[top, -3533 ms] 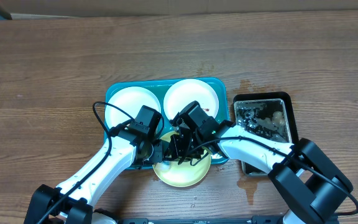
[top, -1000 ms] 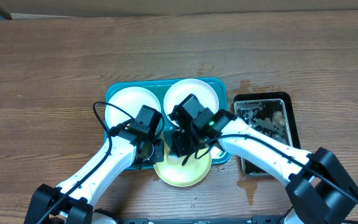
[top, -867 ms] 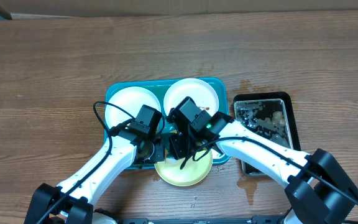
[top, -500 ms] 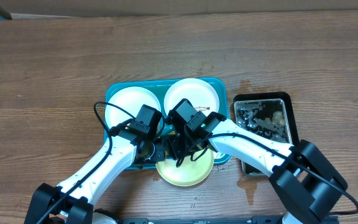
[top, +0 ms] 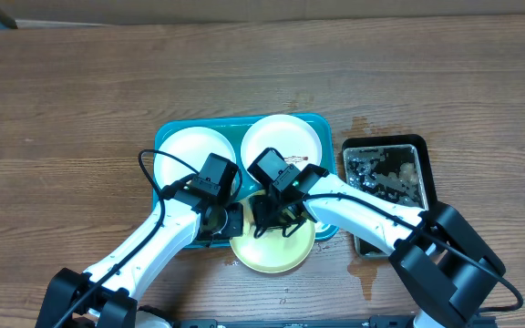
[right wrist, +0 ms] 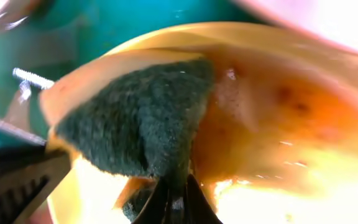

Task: Clean dirty plates on tray and stack at the side
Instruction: 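Scrub the yellow plate with the sponge while the left gripper holds it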

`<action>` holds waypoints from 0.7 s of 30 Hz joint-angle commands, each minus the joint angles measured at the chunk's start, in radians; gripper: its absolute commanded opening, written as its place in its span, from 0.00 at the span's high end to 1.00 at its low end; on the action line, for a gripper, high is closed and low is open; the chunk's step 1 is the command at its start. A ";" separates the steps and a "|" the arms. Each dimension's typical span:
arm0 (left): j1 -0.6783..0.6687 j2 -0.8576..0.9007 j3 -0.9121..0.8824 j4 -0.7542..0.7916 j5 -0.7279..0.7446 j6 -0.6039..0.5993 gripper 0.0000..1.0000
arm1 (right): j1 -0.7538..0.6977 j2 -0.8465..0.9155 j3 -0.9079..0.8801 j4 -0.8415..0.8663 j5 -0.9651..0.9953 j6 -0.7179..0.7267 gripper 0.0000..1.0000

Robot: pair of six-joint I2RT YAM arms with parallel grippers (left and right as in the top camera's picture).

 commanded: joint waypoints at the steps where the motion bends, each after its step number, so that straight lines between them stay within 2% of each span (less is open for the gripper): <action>1: 0.005 0.008 0.003 -0.008 -0.003 -0.007 0.96 | -0.031 0.014 0.011 -0.039 0.141 0.111 0.96; 8: 0.005 0.008 0.003 -0.010 -0.008 -0.007 0.96 | -0.060 -0.014 0.079 -0.188 0.171 0.089 0.96; 21: 0.004 0.008 0.003 0.011 -0.010 -0.007 0.96 | -0.078 -0.238 0.098 -0.266 0.174 -0.026 0.96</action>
